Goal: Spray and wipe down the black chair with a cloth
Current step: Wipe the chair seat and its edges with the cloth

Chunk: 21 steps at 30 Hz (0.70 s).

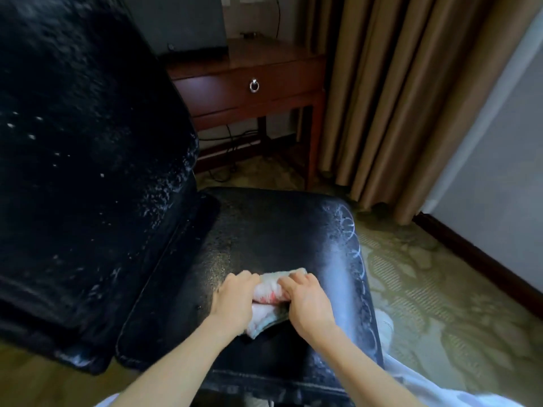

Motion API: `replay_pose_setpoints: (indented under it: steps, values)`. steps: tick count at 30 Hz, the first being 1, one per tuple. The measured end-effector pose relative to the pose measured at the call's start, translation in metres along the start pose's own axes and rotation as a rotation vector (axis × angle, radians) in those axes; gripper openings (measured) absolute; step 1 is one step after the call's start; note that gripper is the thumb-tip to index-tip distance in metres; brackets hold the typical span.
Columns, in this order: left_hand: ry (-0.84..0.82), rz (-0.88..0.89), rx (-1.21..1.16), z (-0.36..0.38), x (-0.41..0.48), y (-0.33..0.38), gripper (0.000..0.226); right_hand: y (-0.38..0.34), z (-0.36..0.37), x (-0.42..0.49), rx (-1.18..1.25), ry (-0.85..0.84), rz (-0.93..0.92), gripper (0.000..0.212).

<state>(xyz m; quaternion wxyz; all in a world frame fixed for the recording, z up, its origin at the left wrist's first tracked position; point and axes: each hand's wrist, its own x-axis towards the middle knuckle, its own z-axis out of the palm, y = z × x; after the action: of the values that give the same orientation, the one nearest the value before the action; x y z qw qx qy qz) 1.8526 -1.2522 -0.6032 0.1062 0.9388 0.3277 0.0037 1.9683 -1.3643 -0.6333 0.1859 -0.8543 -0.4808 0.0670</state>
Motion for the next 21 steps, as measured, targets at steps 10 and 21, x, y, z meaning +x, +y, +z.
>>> replay_pose_setpoints:
  steps: [10,21]
  values:
    - [-0.06,0.075,-0.055,-0.008,-0.109,0.034,0.029,-0.01,-0.012,-0.113,0.085,0.069,0.056,0.033]
    - [0.033,0.167,0.128,0.011,-0.09,0.04,0.062,0.012,-0.016,-0.101,0.077,0.034,0.066,0.048]
